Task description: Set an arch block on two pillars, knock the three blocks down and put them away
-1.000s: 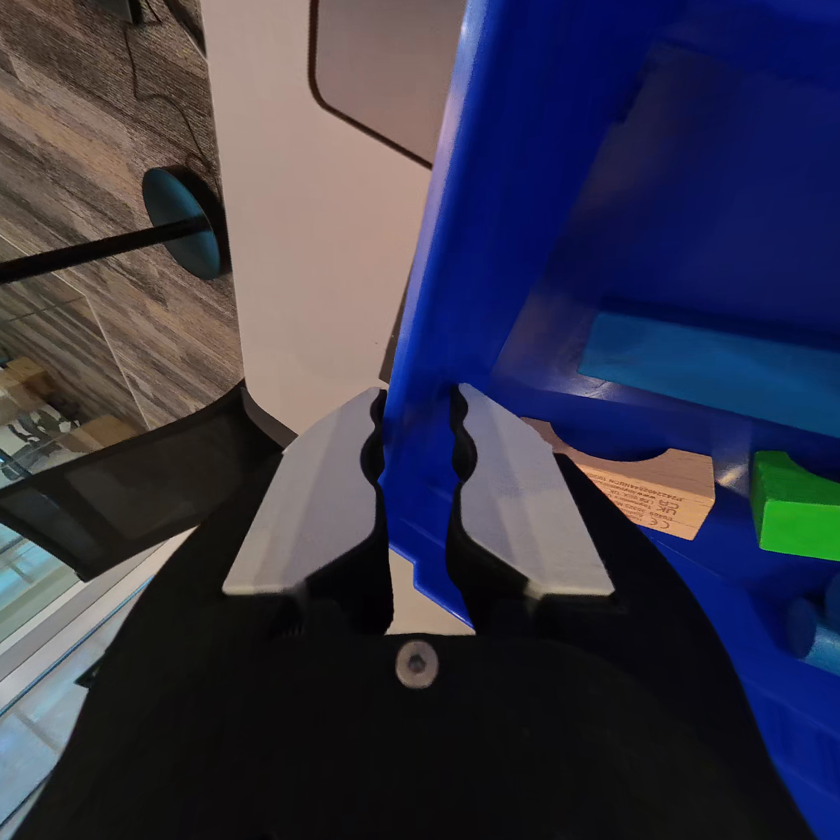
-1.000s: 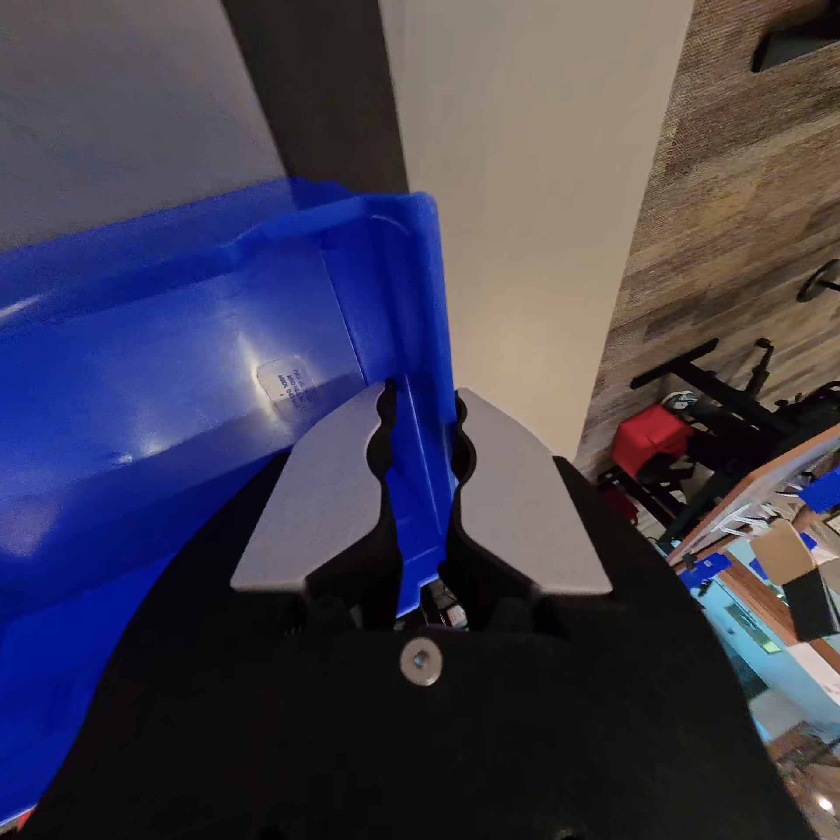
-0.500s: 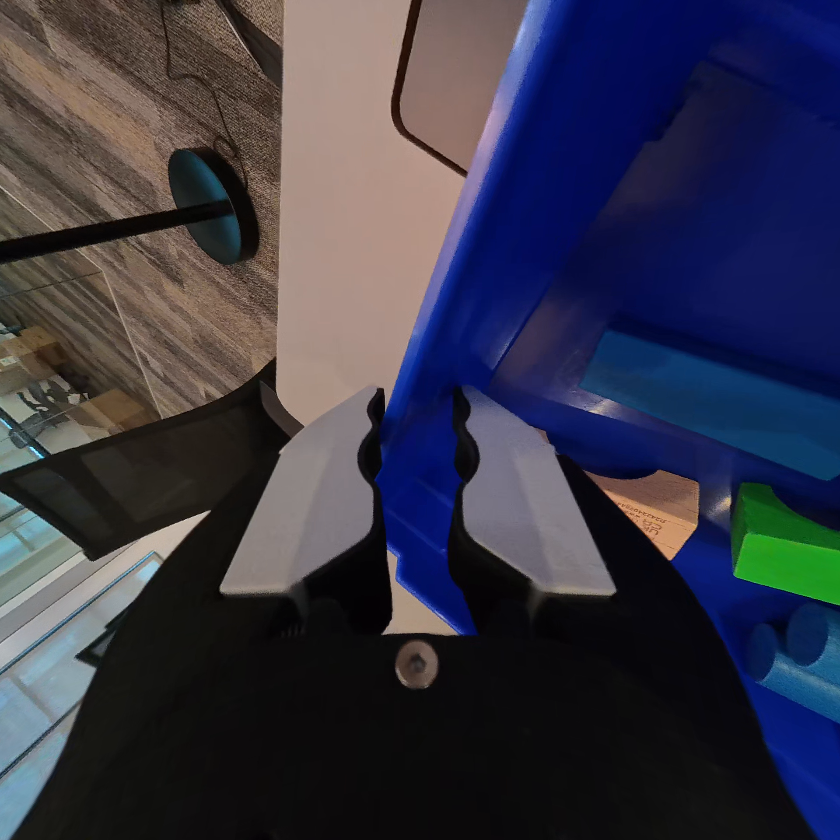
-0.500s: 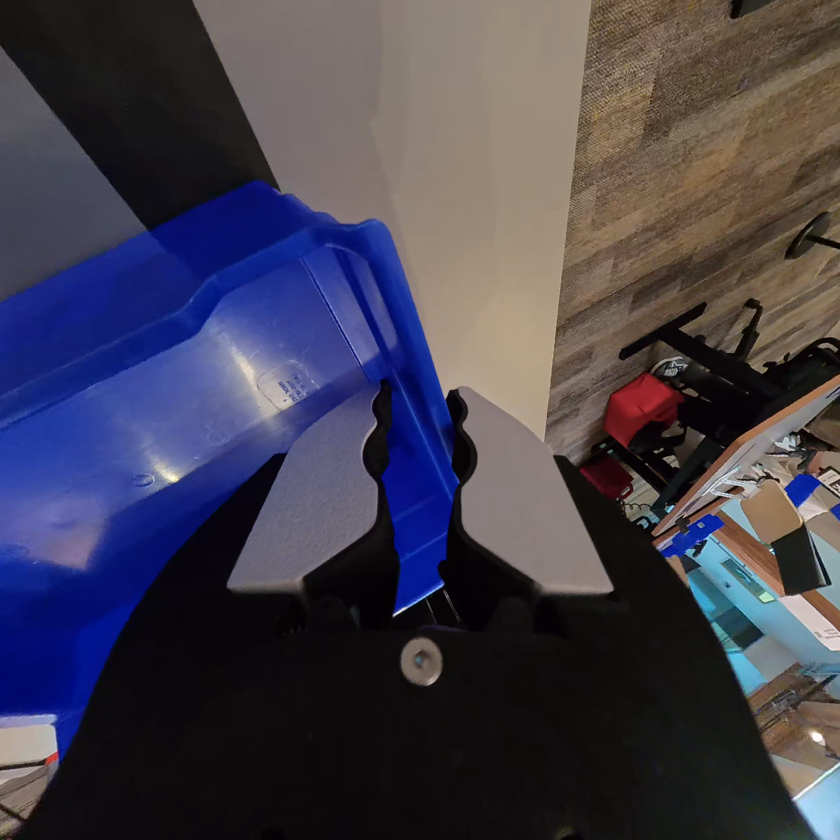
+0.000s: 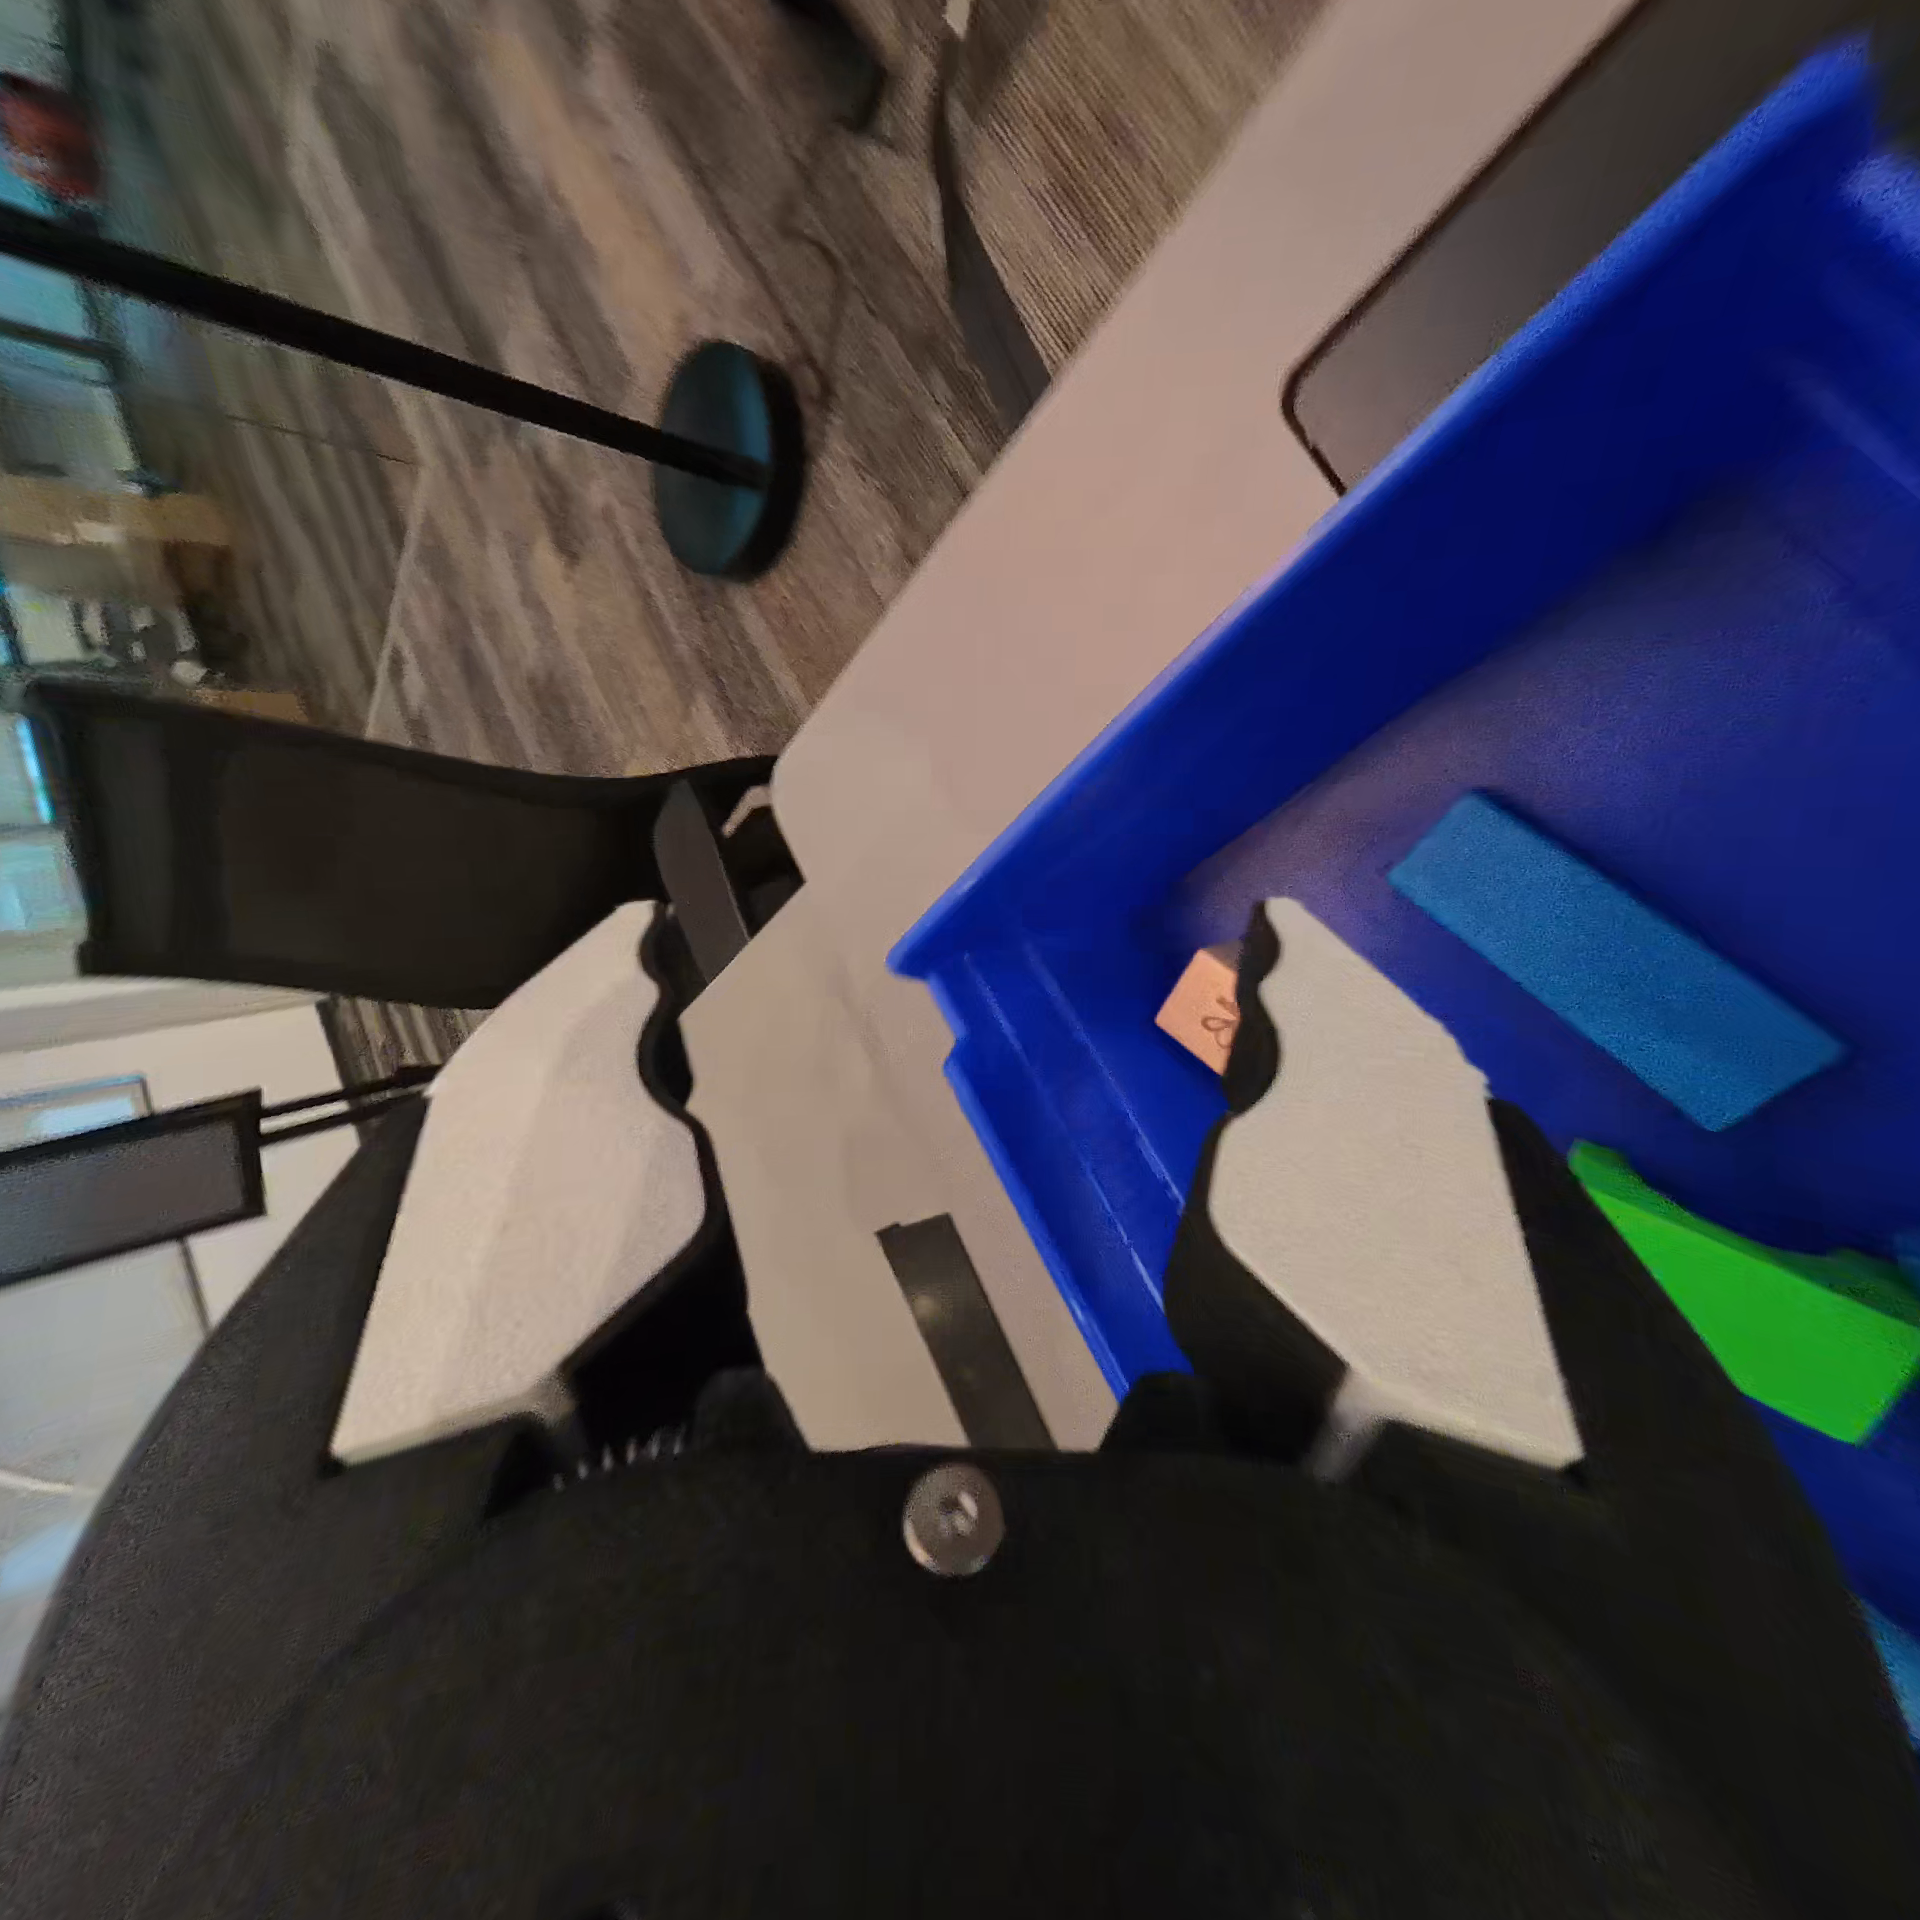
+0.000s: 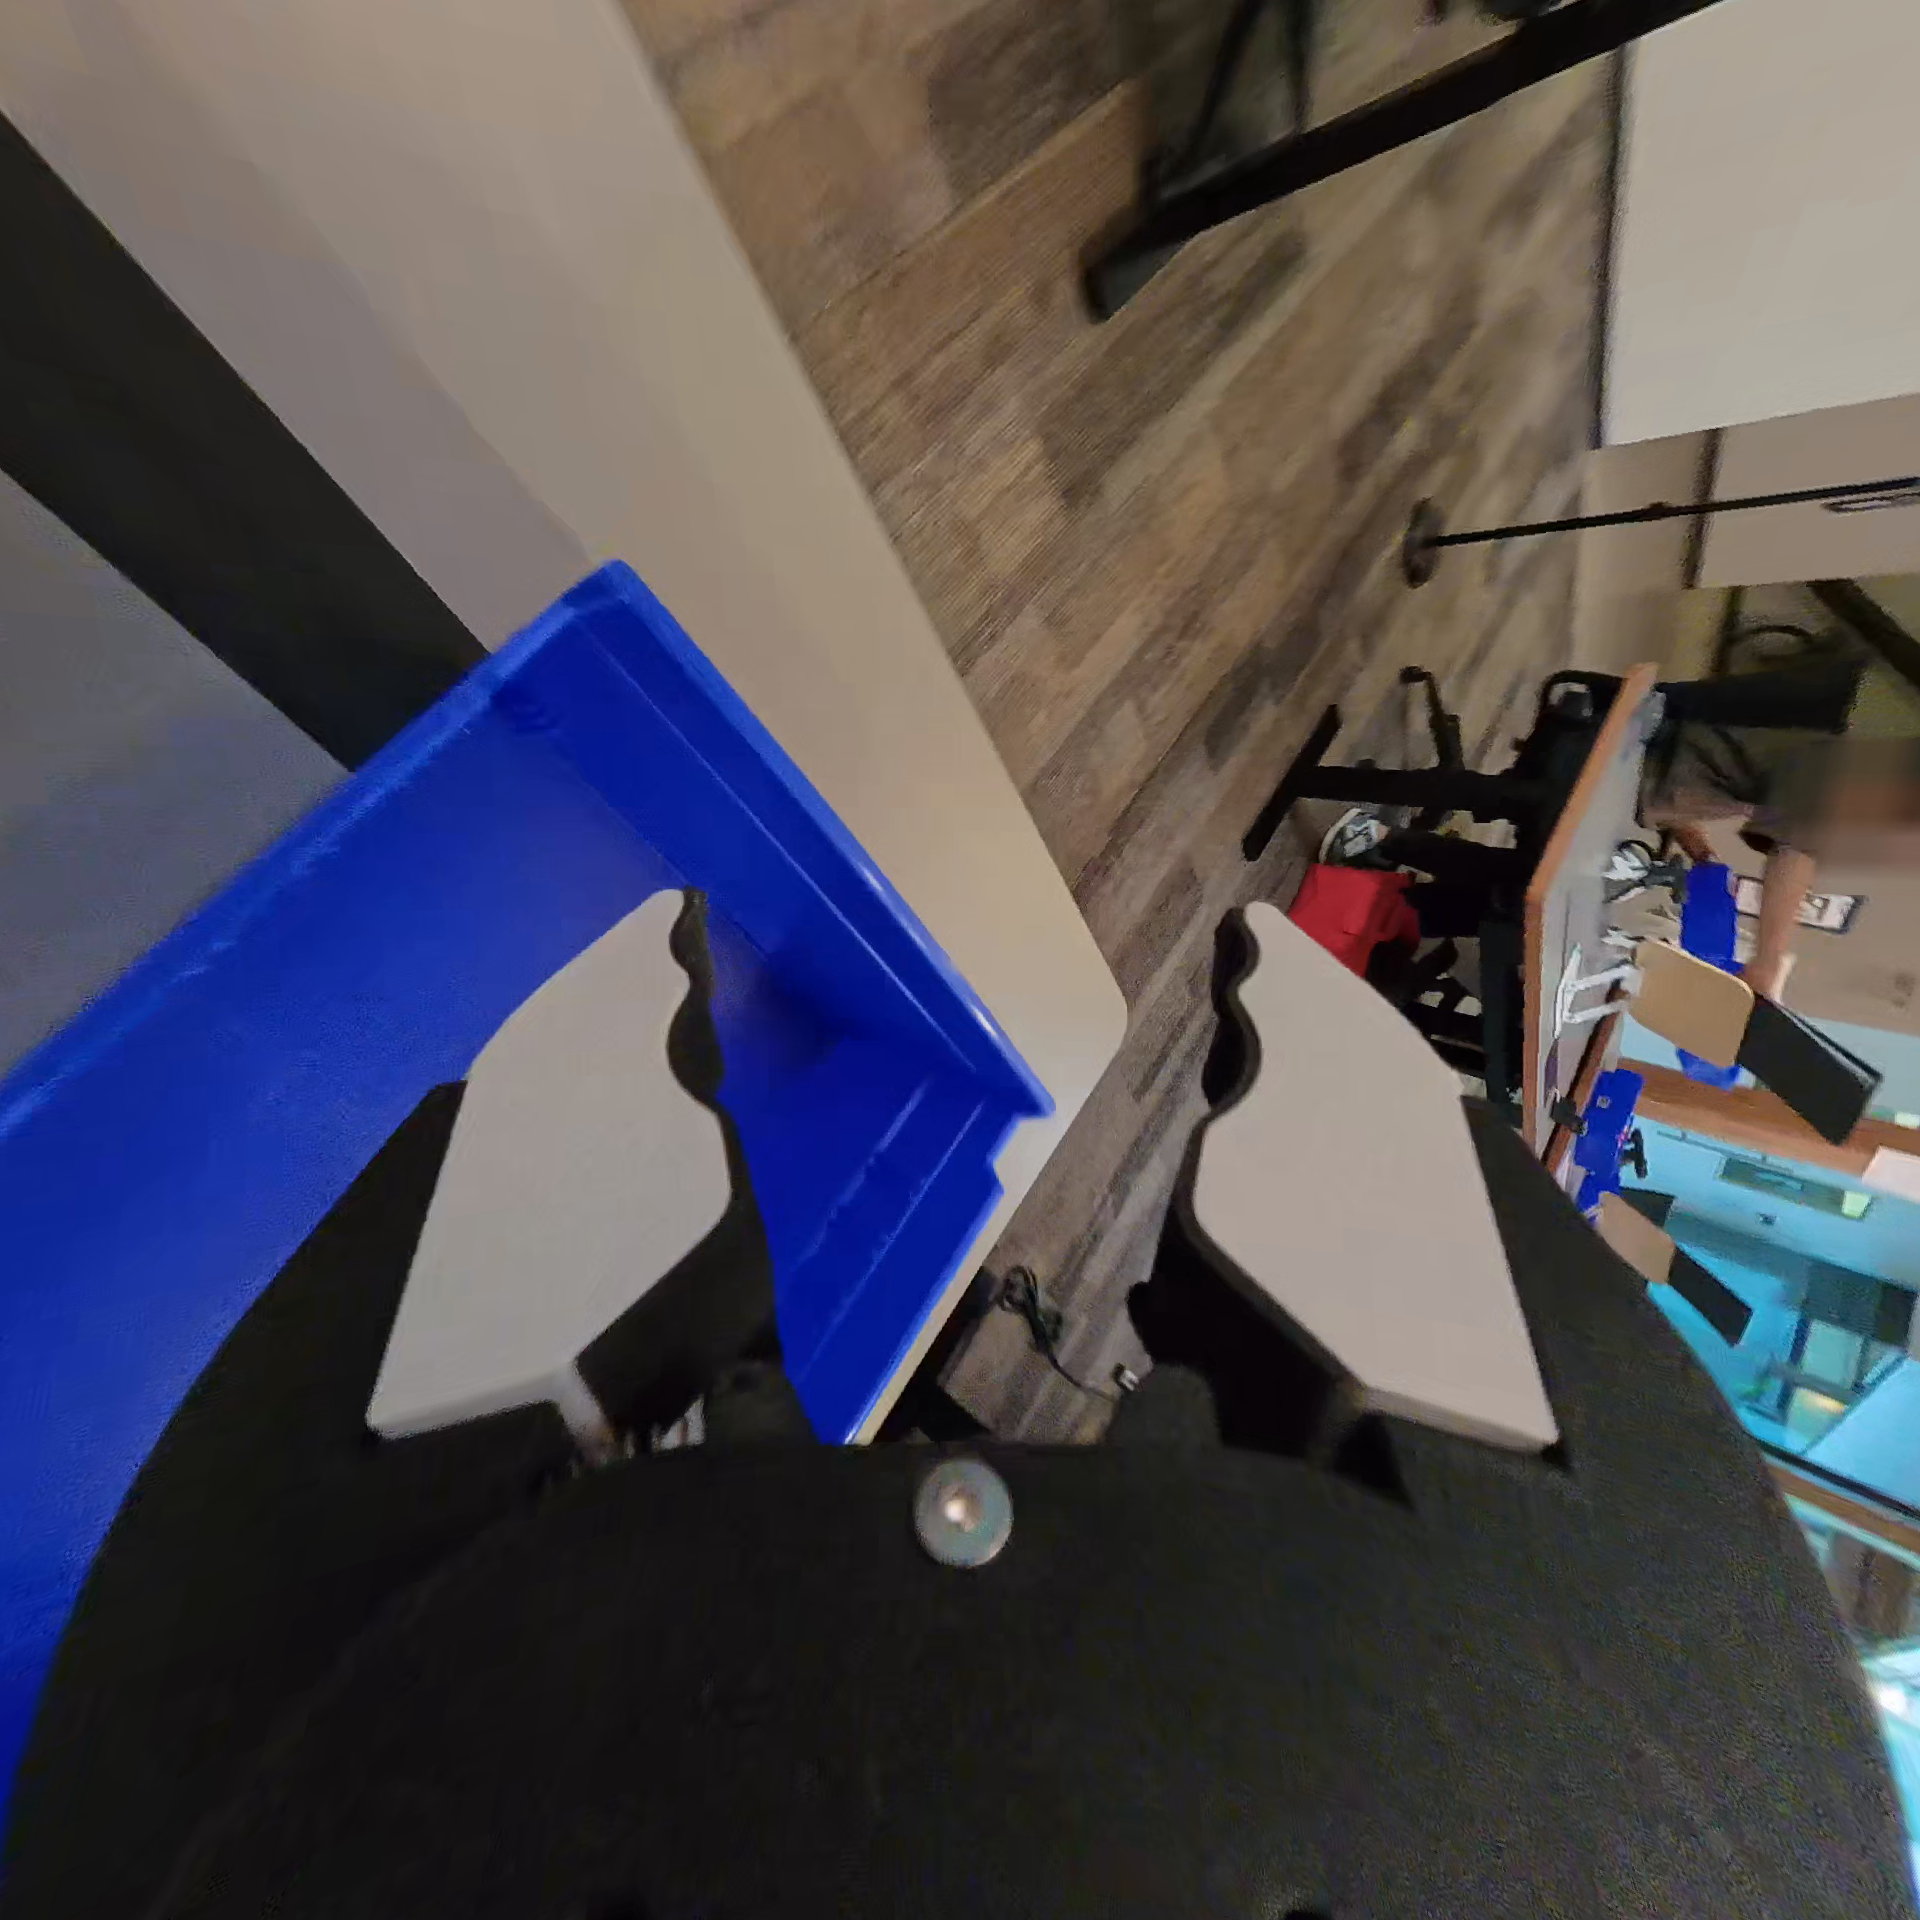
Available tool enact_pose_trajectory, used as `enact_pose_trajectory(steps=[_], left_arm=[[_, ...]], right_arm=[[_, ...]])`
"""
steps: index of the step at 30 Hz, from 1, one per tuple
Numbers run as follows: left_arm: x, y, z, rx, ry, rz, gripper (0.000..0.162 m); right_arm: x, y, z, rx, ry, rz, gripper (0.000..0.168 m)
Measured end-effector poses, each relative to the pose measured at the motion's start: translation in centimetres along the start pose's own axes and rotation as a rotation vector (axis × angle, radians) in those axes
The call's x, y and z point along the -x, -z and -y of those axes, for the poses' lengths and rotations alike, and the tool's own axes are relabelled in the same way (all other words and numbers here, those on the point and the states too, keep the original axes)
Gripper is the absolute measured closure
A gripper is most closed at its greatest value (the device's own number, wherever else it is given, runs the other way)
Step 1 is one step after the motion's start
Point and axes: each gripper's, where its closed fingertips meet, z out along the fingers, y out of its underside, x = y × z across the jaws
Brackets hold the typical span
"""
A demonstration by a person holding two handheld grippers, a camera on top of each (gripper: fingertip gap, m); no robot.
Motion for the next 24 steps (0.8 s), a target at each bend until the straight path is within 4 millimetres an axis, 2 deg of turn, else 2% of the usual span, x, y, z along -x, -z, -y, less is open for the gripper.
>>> enact_pose_trajectory(steps=[1,3,5,7,9,12,15,19,21,24], left_arm=[[0.3,1.8,-0.4,-0.034,0.056,0.039,0.053],[0.5,6.0,-1.2,-0.114,0.169,0.151,0.047],[-1.1,10.3,-2.0,-0.216,0.271,0.216,0.044],[-3.6,13.7,-3.1,-0.275,0.329,0.275,0.045],[-7.3,16.1,-3.6,-0.309,0.336,0.286,0.048],[-12.7,18.9,-2.7,-0.395,0.333,0.29,0.045],[-17.7,20.4,-1.5,-0.469,0.366,0.233,0.044],[-24.0,20.7,0.9,-0.495,0.323,0.124,0.043],[-26.2,20.6,2.1,-0.522,0.325,0.084,0.043],[-29.5,19.7,4.0,-0.543,0.308,0.006,0.043]], right_arm=[[0.0,2.2,0.1,-0.03,-0.029,-0.034,0.076],[0.7,6.7,0.2,-0.108,-0.071,-0.103,0.075],[2.8,10.9,0.2,-0.175,-0.108,-0.142,0.072],[5.8,14.7,0.7,-0.267,-0.162,-0.153,0.069],[9.7,18.0,1.6,-0.355,-0.191,-0.135,0.068],[15.6,21.6,3.6,-0.477,-0.238,-0.092,0.069],[21.3,23.2,5.9,-0.545,-0.275,-0.024,0.067],[27.7,23.3,8.5,-0.623,-0.329,0.117,0.064],[29.3,22.7,9.1,-0.638,-0.357,0.146,0.064],[30.4,21.1,9.8,-0.663,-0.417,0.185,0.064]])
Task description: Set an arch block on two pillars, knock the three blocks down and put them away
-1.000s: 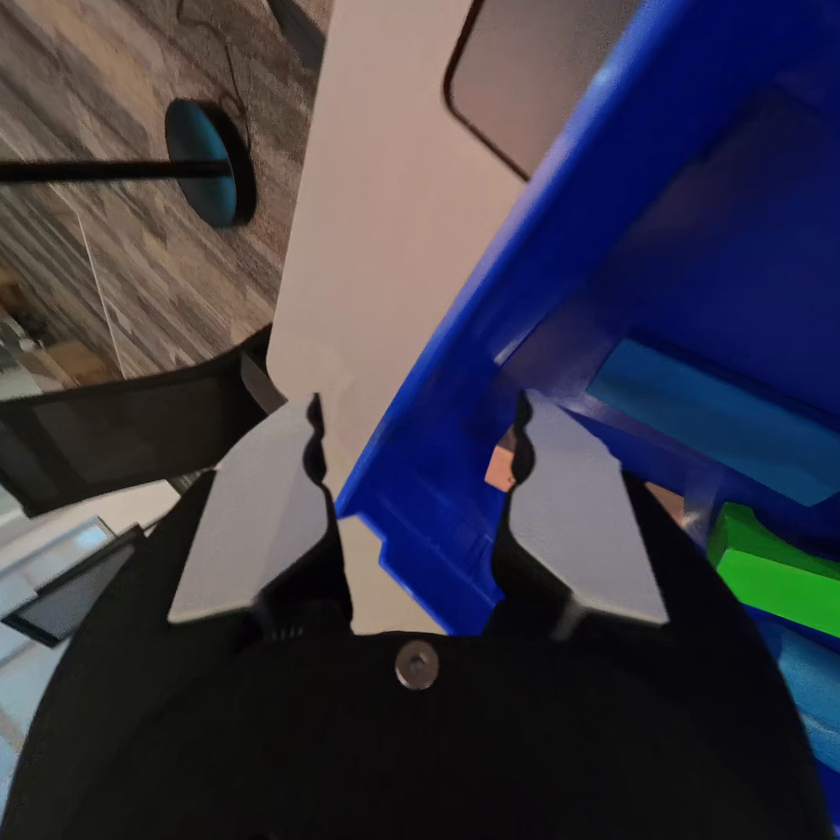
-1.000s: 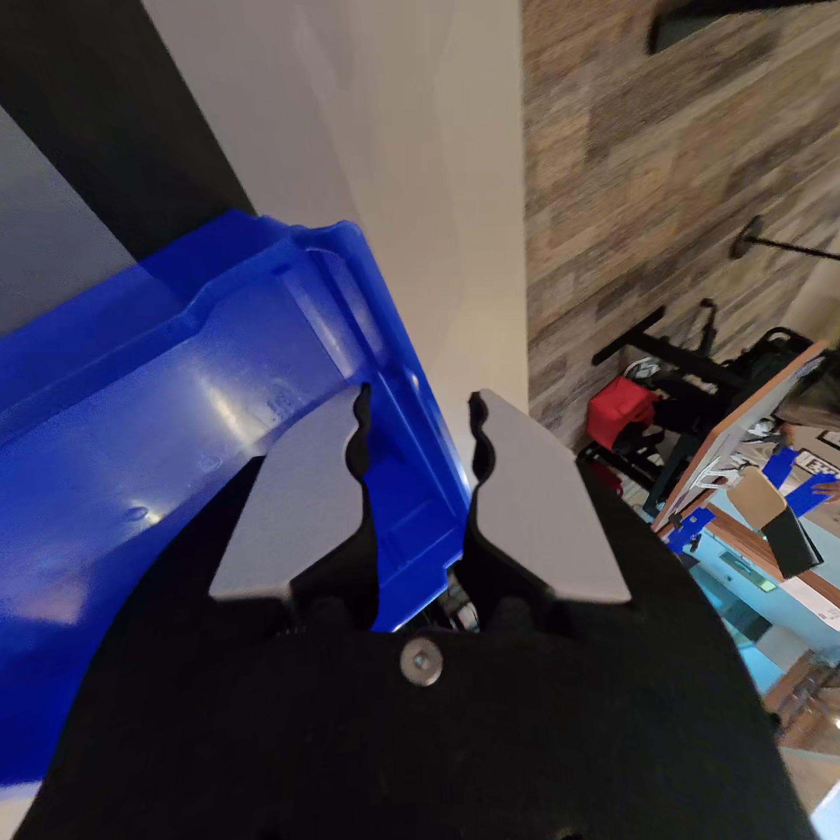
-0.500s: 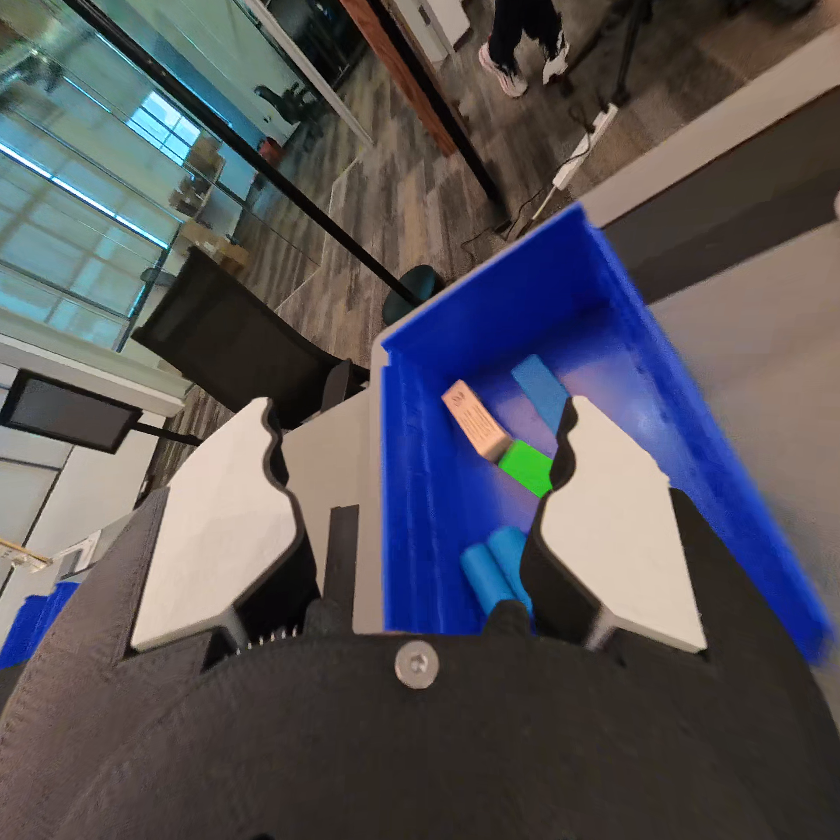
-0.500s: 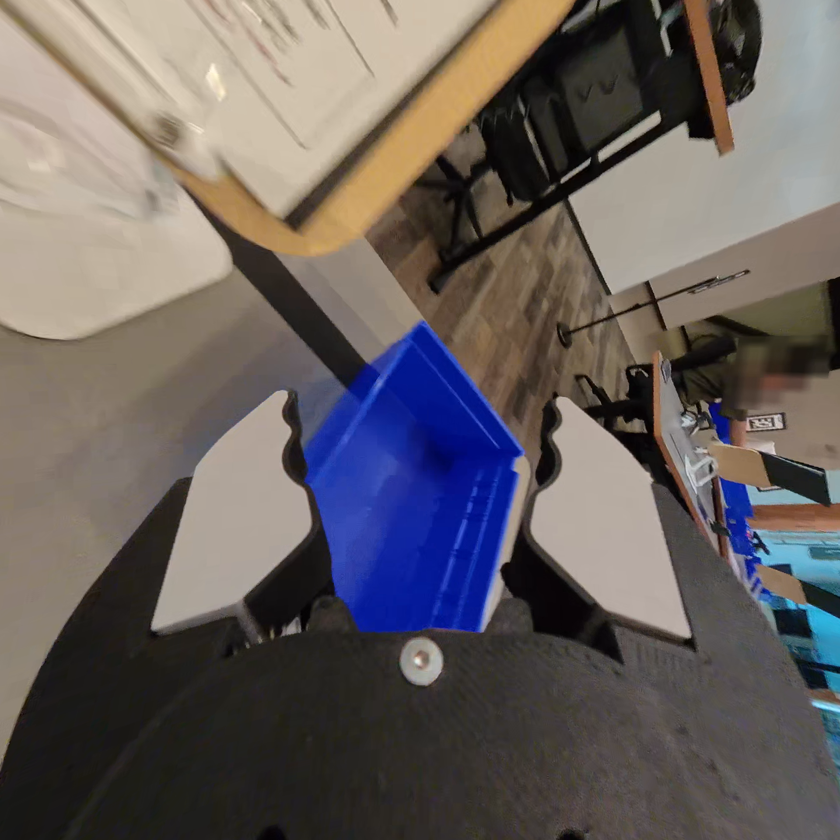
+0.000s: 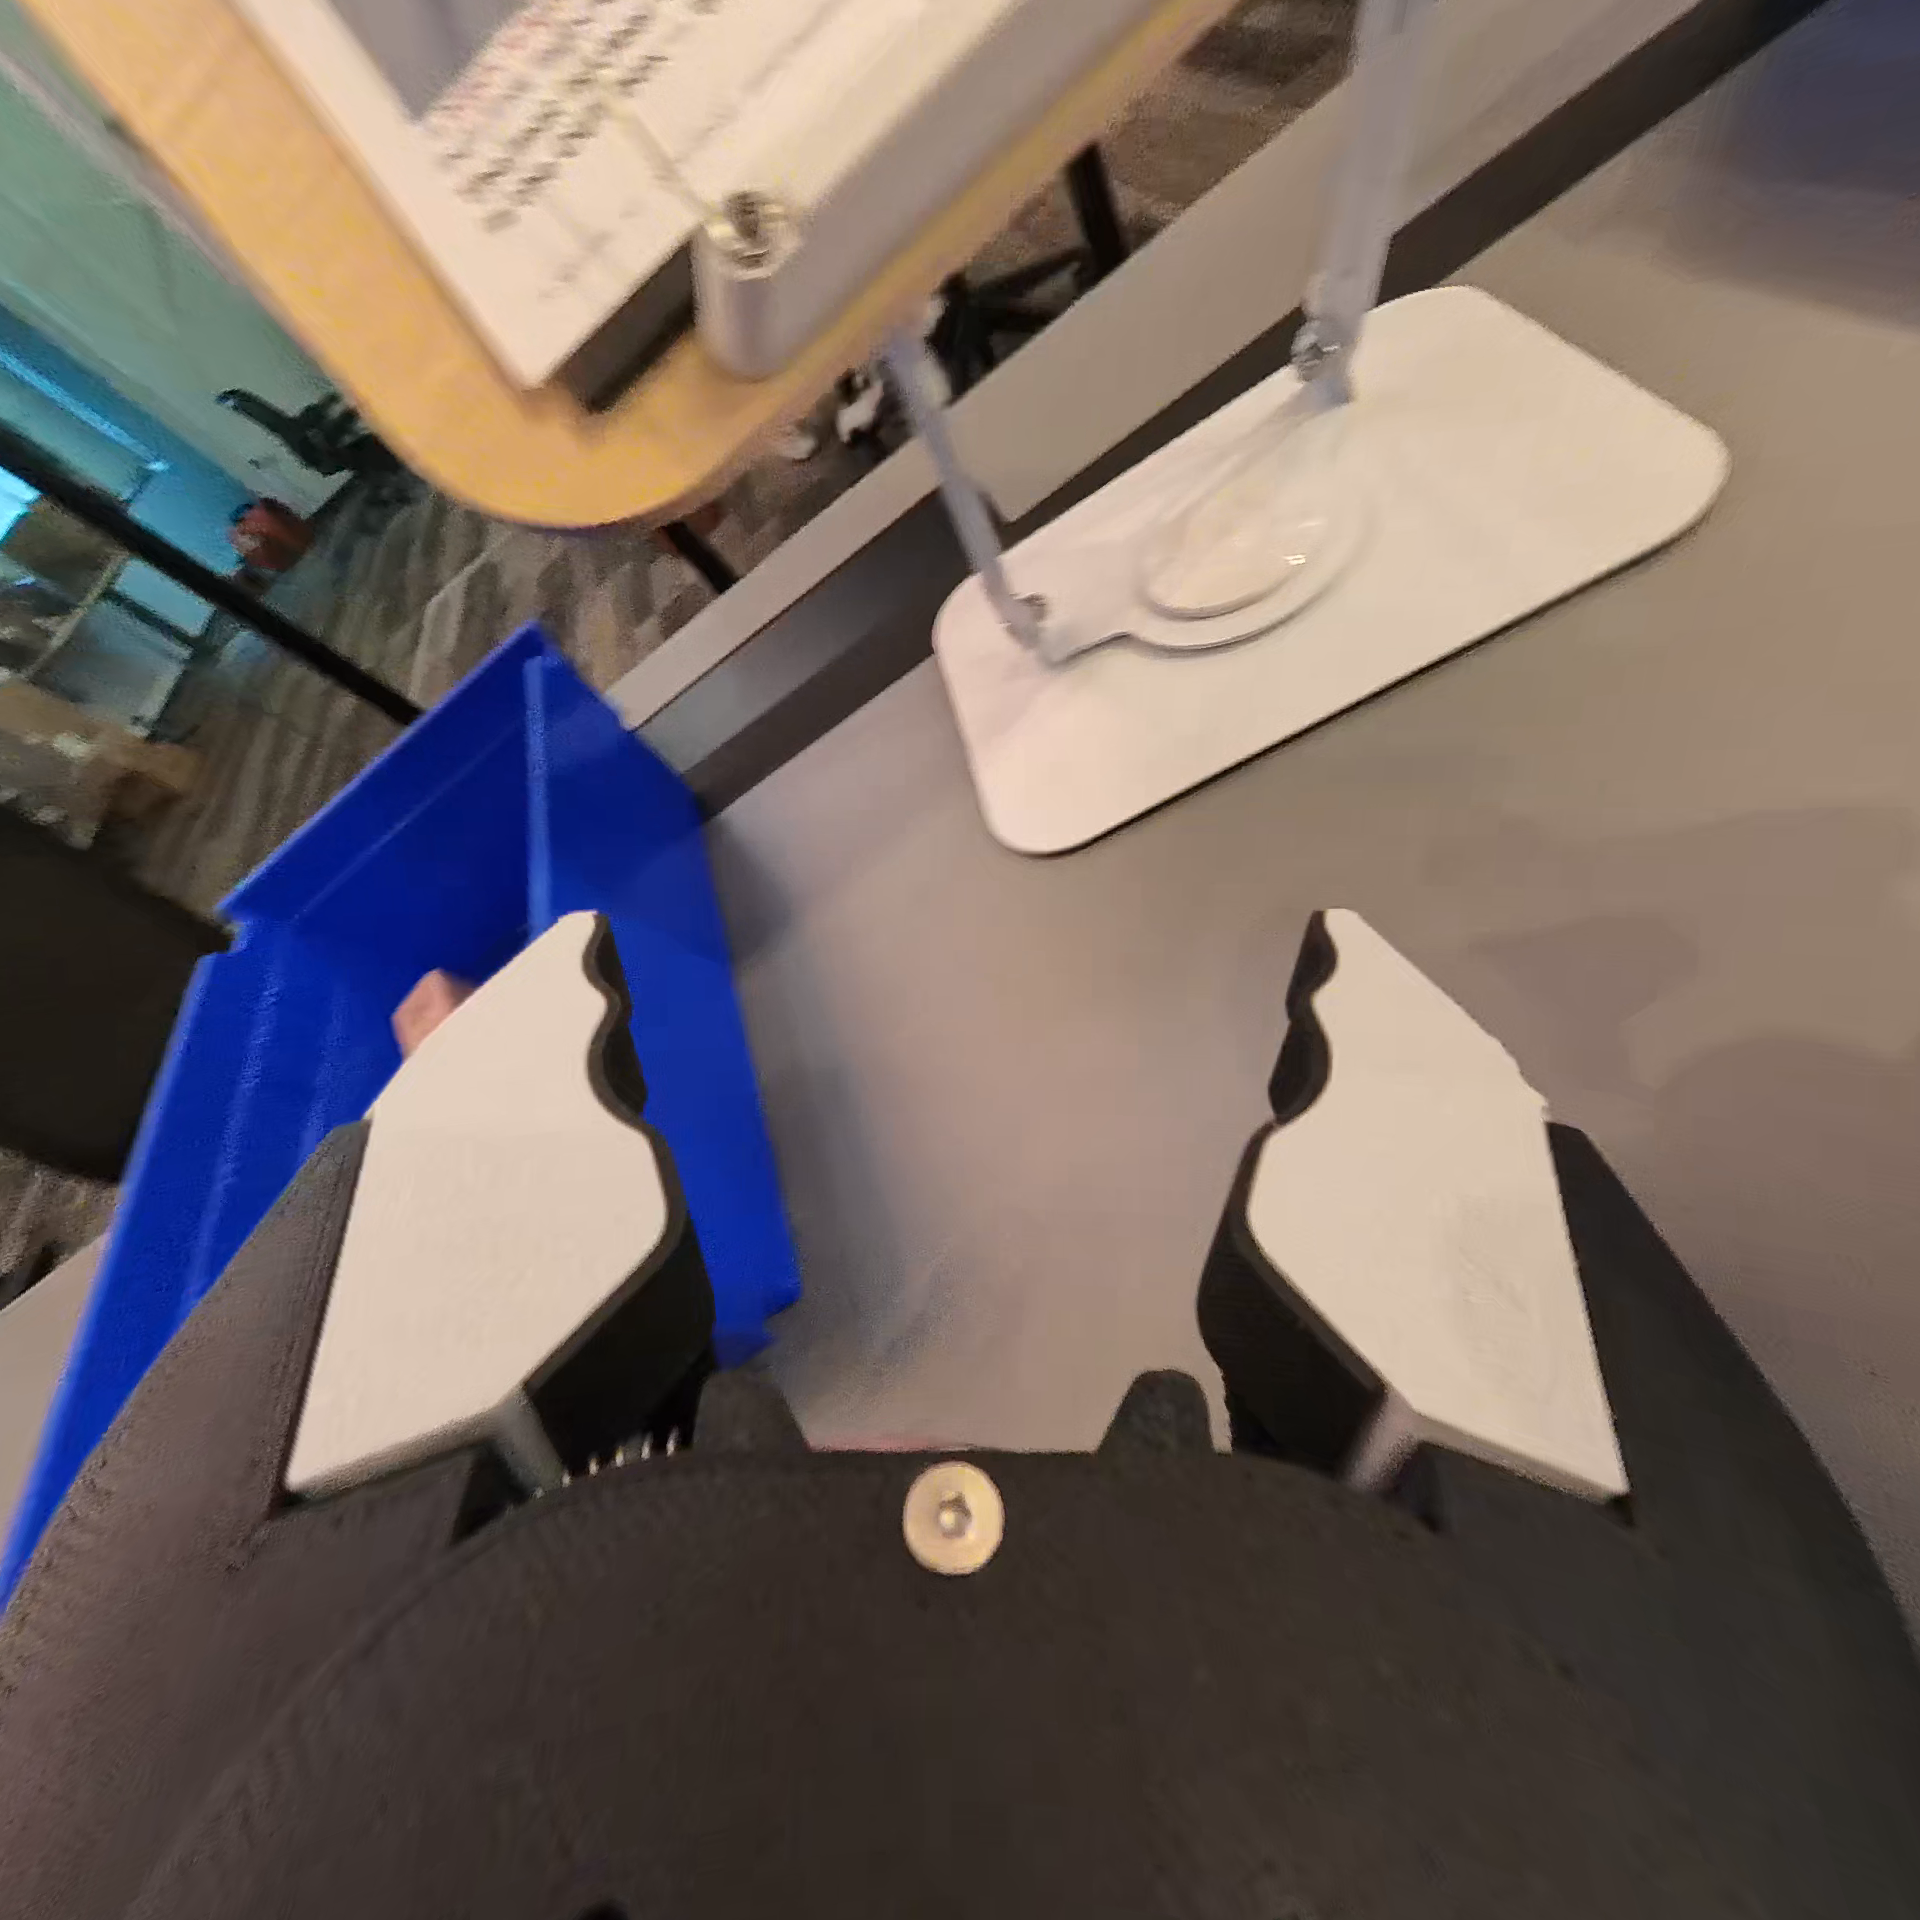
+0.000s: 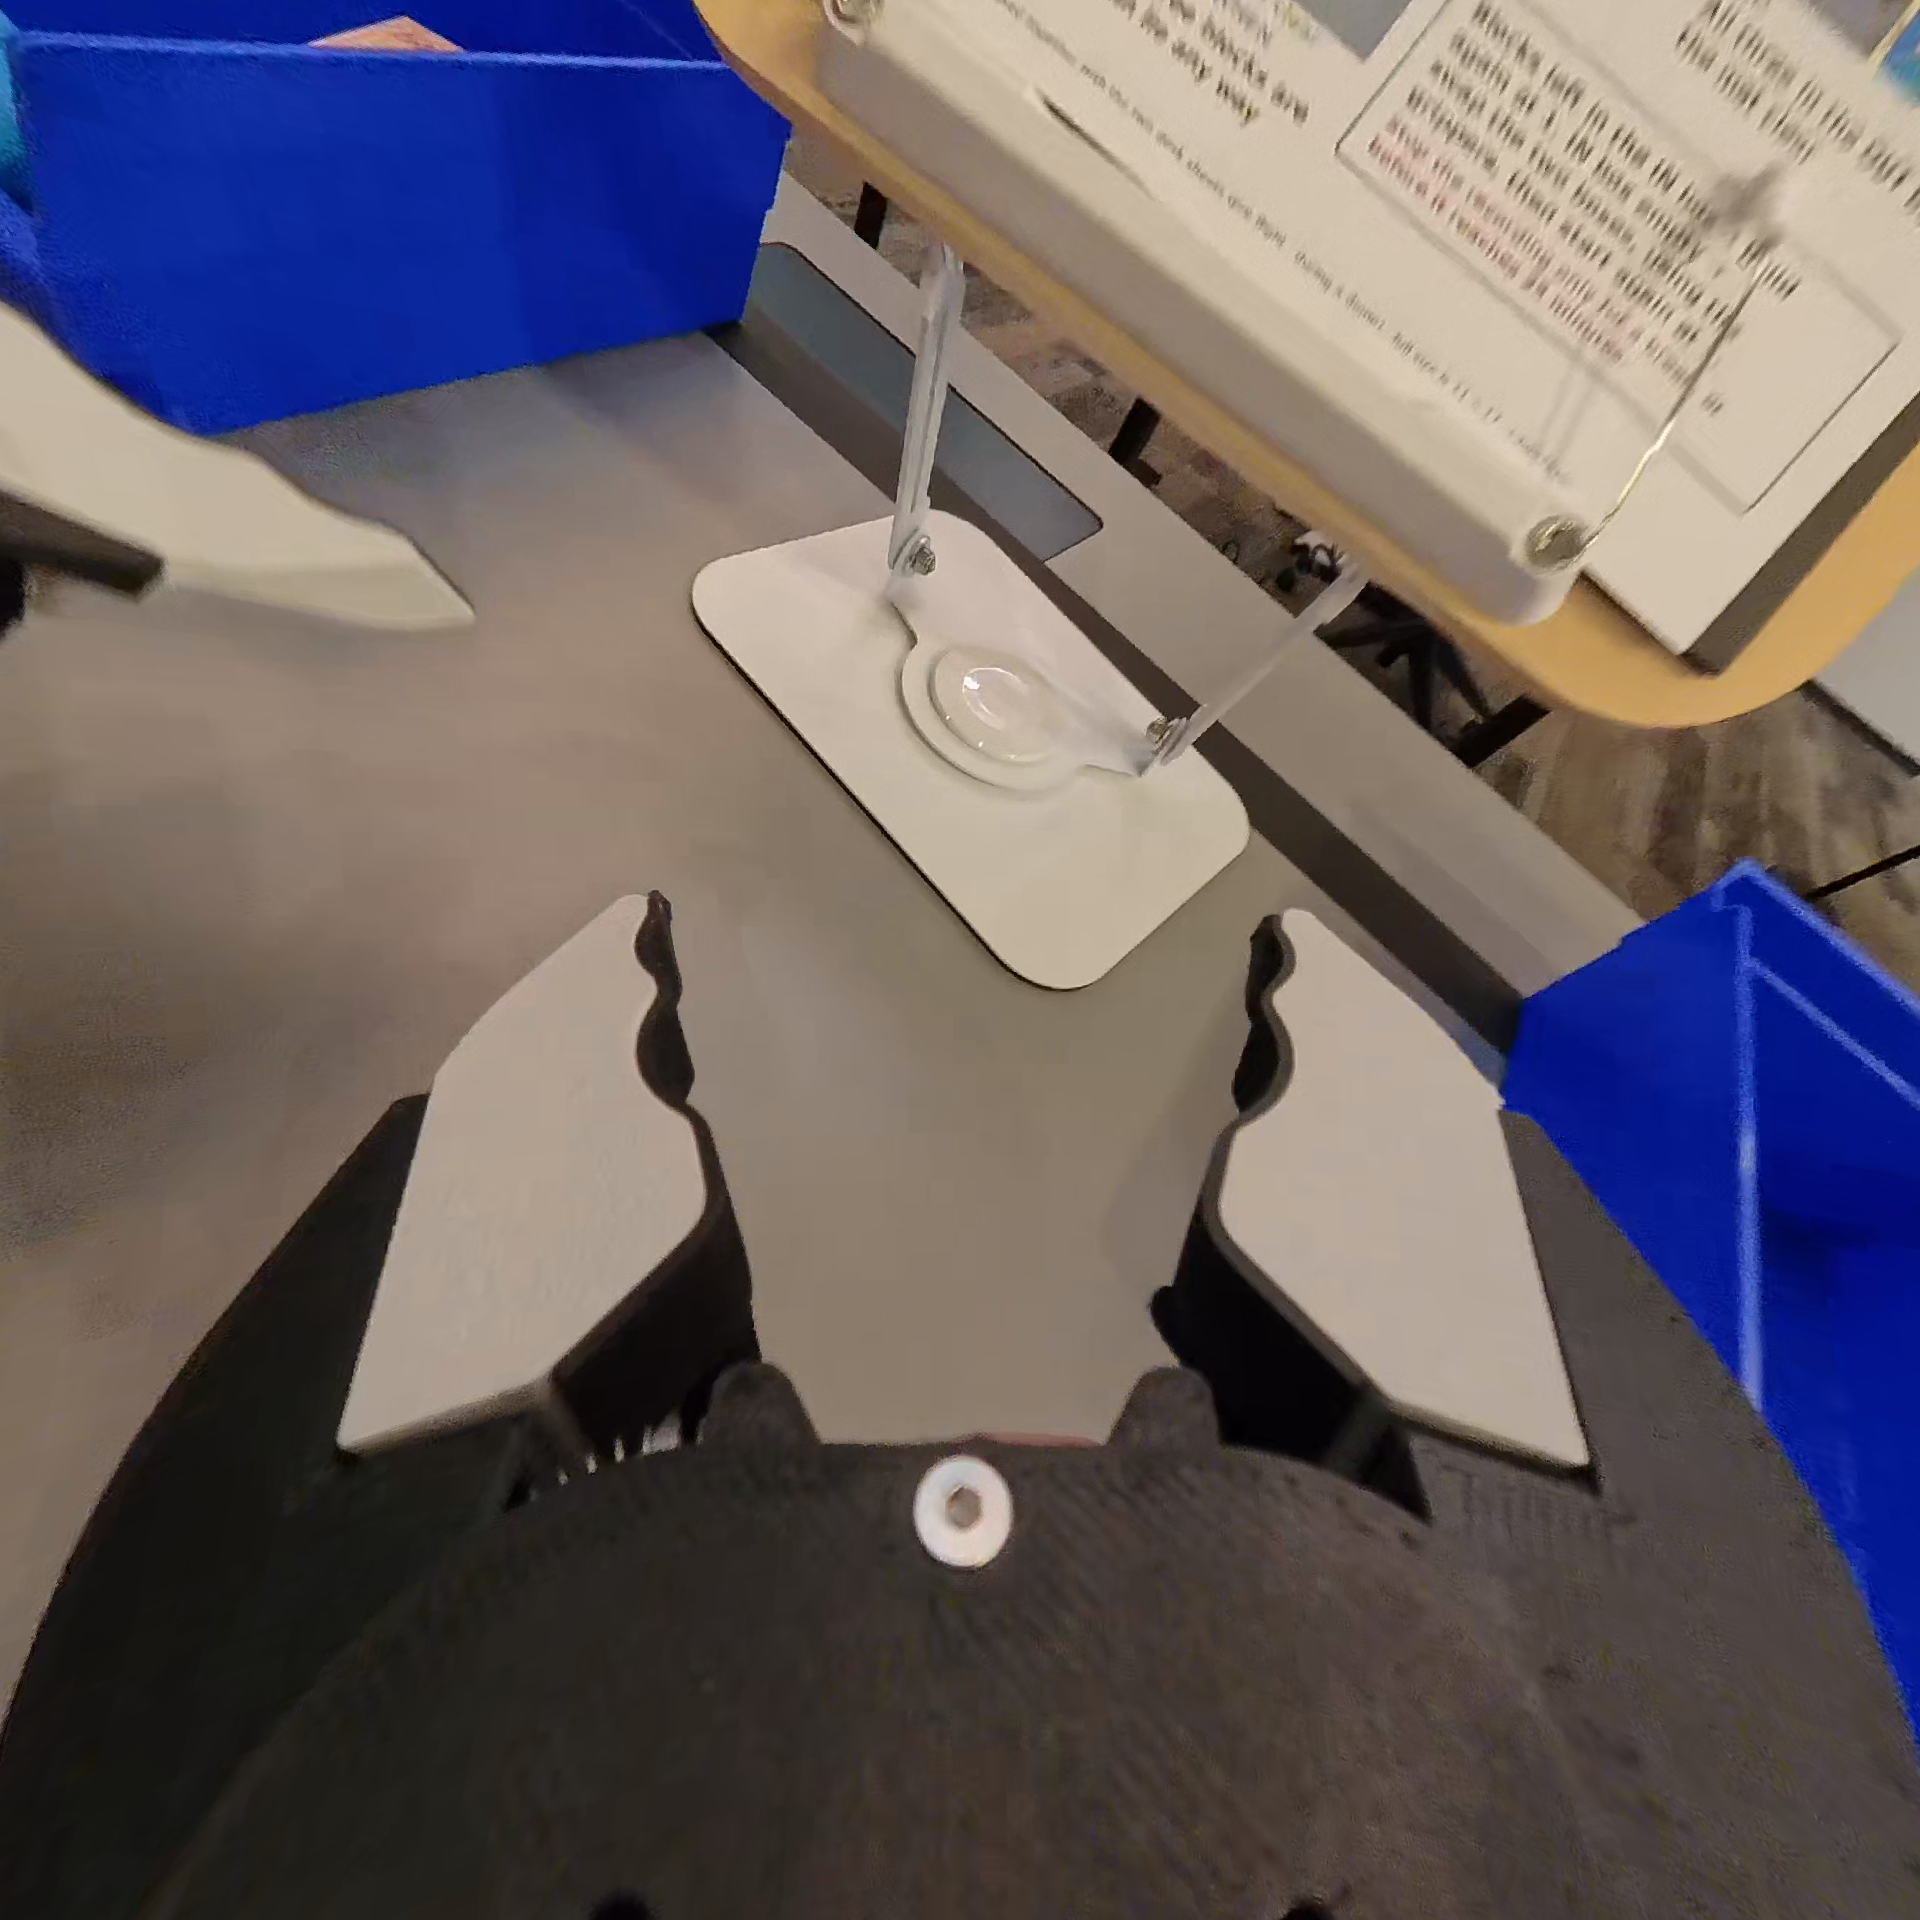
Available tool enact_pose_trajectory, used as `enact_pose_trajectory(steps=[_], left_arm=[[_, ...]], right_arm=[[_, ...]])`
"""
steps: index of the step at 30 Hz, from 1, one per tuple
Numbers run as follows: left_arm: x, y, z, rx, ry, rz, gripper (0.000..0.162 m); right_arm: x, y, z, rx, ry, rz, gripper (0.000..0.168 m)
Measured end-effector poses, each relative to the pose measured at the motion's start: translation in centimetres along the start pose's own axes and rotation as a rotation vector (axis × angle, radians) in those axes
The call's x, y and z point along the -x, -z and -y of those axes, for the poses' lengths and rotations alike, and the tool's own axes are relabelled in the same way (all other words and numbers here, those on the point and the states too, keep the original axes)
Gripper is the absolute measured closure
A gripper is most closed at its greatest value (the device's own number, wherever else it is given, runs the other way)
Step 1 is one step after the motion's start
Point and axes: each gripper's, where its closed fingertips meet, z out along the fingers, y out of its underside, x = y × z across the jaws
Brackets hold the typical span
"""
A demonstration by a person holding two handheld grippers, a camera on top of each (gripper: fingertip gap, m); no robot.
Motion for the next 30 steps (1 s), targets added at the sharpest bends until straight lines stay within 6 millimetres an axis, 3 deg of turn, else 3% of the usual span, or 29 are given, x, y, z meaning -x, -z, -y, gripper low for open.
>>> enact_pose_trajectory(steps=[3,7,15,22,27,30], left_arm=[[-3.7,-1.4,0.7,-0.031,0.013,-0.117,0.049],[-6.5,-3.1,0.4,-0.019,0.044,-0.213,0.053],[-7.3,-4.3,-1.7,0.041,0.092,-0.275,0.057],[-8.1,-3.8,-1.5,0.023,0.06,-0.302,0.062],[-6.3,-1.6,0.4,-0.046,0.059,-0.292,0.081],[-2.4,0.6,1.8,-0.096,0.077,-0.225,0.086]], right_arm=[[-0.3,-2.1,-1.5,0.002,-0.051,0.015,0.064],[-0.3,-4.7,-4.2,0.051,-0.077,0.034,0.063],[2.0,-6.3,-6.1,0.059,-0.026,0.105,0.063],[2.4,-6.3,-6.4,0.074,0.013,0.111,0.064],[2.4,-6.3,-6.5,0.073,0.009,0.119,0.066],[2.5,-6.3,-6.6,0.078,0.02,0.119,0.067]])
